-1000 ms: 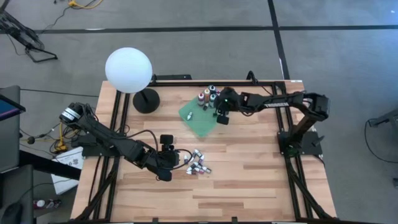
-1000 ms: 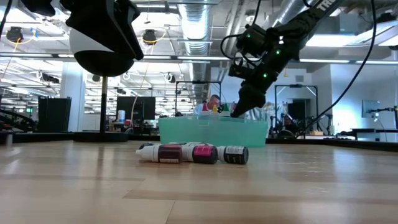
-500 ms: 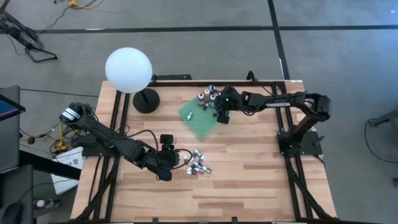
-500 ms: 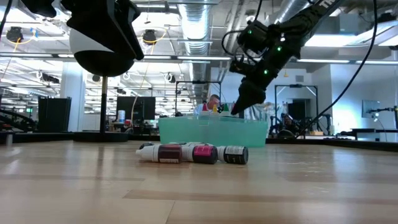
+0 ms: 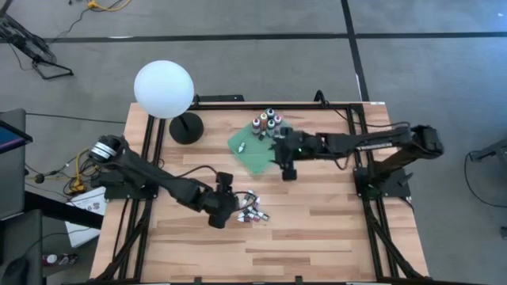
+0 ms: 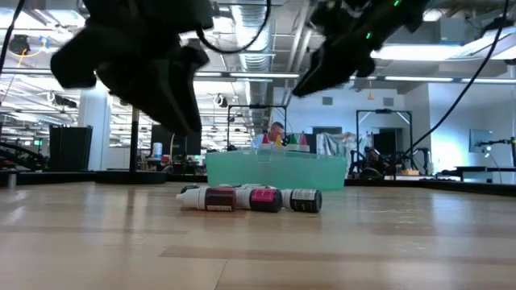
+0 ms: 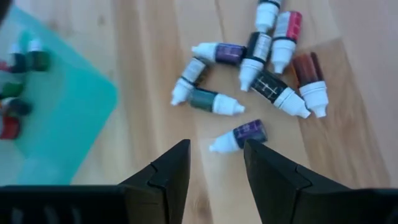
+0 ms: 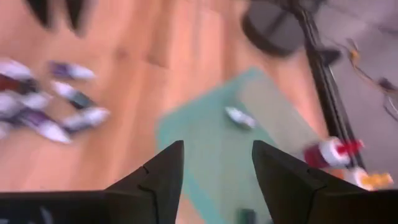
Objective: Pick & Place food coloring
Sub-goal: Put the left purple food coloring bottle into the green bin
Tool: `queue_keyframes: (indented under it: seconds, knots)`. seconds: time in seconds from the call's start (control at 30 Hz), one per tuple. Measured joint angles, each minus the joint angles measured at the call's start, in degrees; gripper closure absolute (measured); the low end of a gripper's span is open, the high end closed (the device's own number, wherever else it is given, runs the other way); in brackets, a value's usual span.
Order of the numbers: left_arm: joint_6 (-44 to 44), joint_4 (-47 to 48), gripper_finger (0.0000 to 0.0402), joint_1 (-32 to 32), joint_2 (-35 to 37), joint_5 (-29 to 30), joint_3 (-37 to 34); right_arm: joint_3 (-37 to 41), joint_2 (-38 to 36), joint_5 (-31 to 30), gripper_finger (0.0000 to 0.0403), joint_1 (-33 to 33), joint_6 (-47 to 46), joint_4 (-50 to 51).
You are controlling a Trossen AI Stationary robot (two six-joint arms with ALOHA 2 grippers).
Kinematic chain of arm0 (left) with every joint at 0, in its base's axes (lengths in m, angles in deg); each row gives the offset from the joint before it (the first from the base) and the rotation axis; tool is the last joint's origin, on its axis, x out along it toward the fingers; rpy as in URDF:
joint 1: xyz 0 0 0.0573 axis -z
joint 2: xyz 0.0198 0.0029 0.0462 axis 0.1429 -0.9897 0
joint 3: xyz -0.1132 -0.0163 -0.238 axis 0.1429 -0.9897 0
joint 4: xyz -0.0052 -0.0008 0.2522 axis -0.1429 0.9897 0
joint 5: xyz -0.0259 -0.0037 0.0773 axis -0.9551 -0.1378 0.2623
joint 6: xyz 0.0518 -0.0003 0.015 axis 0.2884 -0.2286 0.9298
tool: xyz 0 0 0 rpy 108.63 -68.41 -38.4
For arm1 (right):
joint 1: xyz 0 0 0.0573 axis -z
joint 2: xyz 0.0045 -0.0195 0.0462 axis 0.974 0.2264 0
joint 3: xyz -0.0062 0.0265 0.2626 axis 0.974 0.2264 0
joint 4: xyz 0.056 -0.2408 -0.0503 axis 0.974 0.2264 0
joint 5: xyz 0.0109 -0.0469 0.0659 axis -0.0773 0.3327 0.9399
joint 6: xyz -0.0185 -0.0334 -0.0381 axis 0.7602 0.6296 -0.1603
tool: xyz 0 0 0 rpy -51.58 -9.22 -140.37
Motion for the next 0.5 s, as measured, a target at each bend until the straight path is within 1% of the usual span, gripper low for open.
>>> queue_keyframes:
  seconds: [0.1, 0.23, 0.43, 0.5]
  knots:
    - [4.2, -1.9, 0.026, -1.1, -2.3, -3.1, 0.0, 0.0, -2.2, 0.1, 0.0225, -3.5, -1.9, 3.3]
    - [9.0, -1.9, 0.0265, -2.4, -2.5, -7.6, 0.0, 0.0, -4.1, 0.1, 0.023, -7.8, -5.9, 6.9]
    - [16.7, -2.7, 0.0271, -5.2, -3.1, -15.2, 0.0, 0.0, -4.0, 0.1, 0.0235, -15.0, -11.4, 8.1]
    - [19.1, -3.4, 0.0272, -5.8, -3.9, -16.2, 0.0, 0.0, -3.5, 0.1, 0.0235, -17.2, -12.7, 8.1]
